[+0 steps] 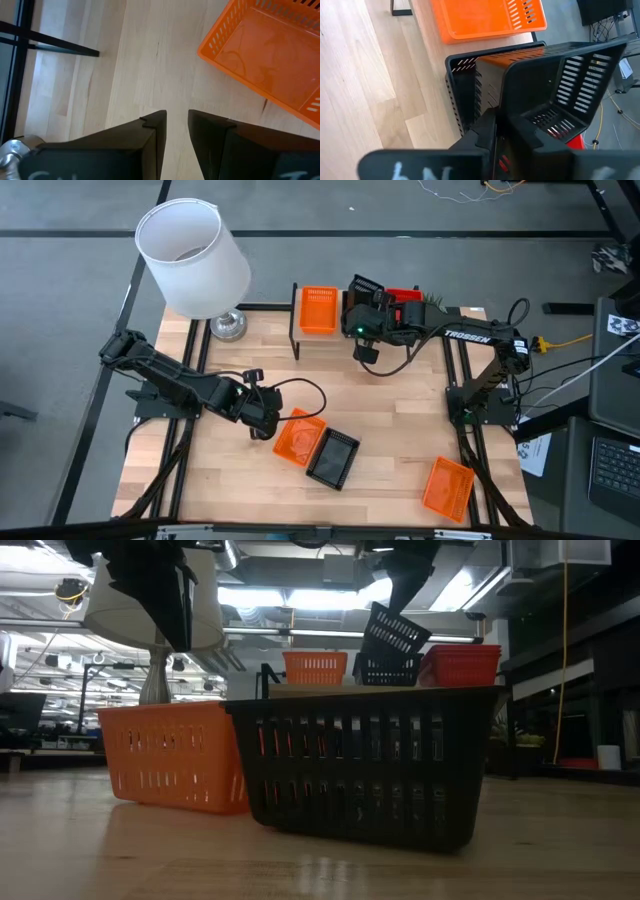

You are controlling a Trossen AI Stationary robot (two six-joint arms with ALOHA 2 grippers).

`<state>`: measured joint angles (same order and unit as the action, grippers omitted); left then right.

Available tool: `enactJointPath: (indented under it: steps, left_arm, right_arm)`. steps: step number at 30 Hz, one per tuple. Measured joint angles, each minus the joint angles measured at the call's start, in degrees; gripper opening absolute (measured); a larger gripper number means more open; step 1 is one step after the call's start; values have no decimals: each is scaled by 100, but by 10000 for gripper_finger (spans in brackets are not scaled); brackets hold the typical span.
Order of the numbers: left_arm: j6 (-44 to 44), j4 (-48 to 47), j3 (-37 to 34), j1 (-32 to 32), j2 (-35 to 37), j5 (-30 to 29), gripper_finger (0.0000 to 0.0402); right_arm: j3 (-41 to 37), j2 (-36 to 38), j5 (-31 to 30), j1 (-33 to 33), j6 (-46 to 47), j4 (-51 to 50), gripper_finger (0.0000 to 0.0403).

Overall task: Stack baskets on shelf by color
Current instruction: Stack the top black basket on the other black basket on the shelf

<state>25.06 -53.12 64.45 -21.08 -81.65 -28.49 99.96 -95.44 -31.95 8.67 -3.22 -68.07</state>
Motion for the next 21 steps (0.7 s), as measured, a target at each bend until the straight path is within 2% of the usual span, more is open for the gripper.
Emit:
enactJointPath:
  steps: [12,19,21]
  left_arm:
    - [6,0,0,1,0,0,73]
    - [7,2,0,2,0,0,73]
    - [7,0,0,2,0,2,73]
  right_arm:
    - [1,0,-316,61,-9,52,117]
    - [0,0,-223,46,19,192,122]
    - [0,2,112,3,124,189,122]
